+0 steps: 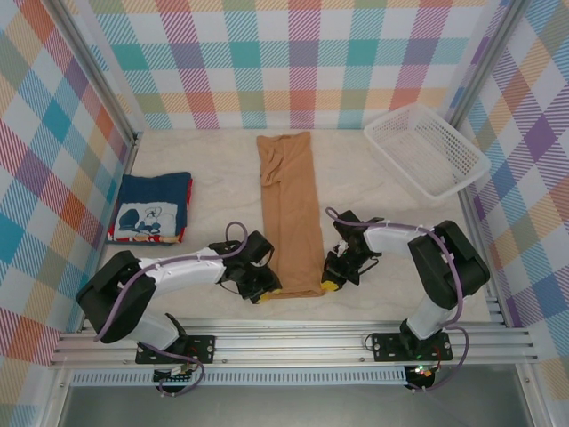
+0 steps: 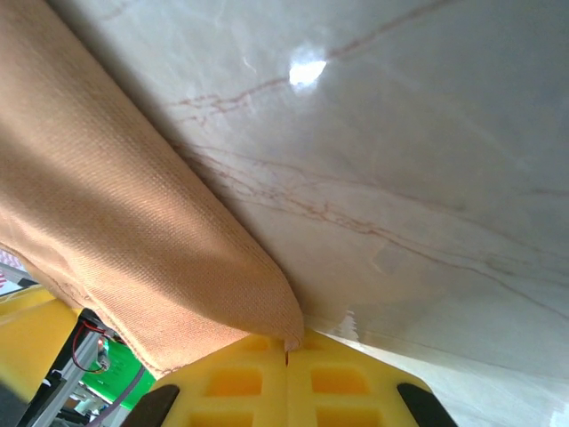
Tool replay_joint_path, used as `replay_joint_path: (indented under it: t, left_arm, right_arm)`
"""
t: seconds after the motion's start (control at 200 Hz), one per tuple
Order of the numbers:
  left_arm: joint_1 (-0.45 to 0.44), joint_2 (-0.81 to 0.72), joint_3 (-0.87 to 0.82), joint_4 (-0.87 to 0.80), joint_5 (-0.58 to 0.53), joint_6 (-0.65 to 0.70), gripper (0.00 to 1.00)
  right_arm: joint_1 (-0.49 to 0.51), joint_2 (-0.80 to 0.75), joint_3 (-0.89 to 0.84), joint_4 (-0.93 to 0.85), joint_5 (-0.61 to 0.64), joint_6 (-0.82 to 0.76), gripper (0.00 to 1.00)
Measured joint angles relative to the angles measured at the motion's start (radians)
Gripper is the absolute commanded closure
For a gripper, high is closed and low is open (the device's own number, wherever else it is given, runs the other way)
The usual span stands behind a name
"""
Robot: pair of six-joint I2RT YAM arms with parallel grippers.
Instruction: Fold and stack the t-shirts
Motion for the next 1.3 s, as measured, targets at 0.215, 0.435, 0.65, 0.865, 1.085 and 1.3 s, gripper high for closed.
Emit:
replay_joint_path:
  t: [0.215,0.435,0.65,0.865,1.085,1.3]
  left_arm:
    - [0.000,0.000,0.002,-0.037,-0.016,0.016,0.64]
    - [0.000,0.057,0.035,-0.061,-0.013,0.015,0.70]
    - [0.000,0.089,0.069,-0.113,-0.021,0.015,1.00]
    - [-0.002,0.068,0.065,-0.081,-0.058,0.009,1.00]
    - [-0.002,-0.053,-0.001,-0.070,-0.080,-0.013,1.00]
    - [-0.002,-0.207,0.007,-0.124,-0.104,-0.025,1.00]
  right_arm:
    - [0.000,0.005,0.005,-0.010,0.000,-0.008,1.00]
    - [0.000,0.009,0.011,-0.018,0.000,-0.011,1.00]
    - [0.000,0.013,0.018,-0.027,0.000,-0.014,1.00]
    - [0.000,0.013,0.019,-0.034,0.000,-0.015,1.00]
    - [0.026,-0.024,0.023,-0.092,-0.014,-0.012,1.00]
    - [0.045,-0.187,0.026,-0.150,-0.040,0.036,1.00]
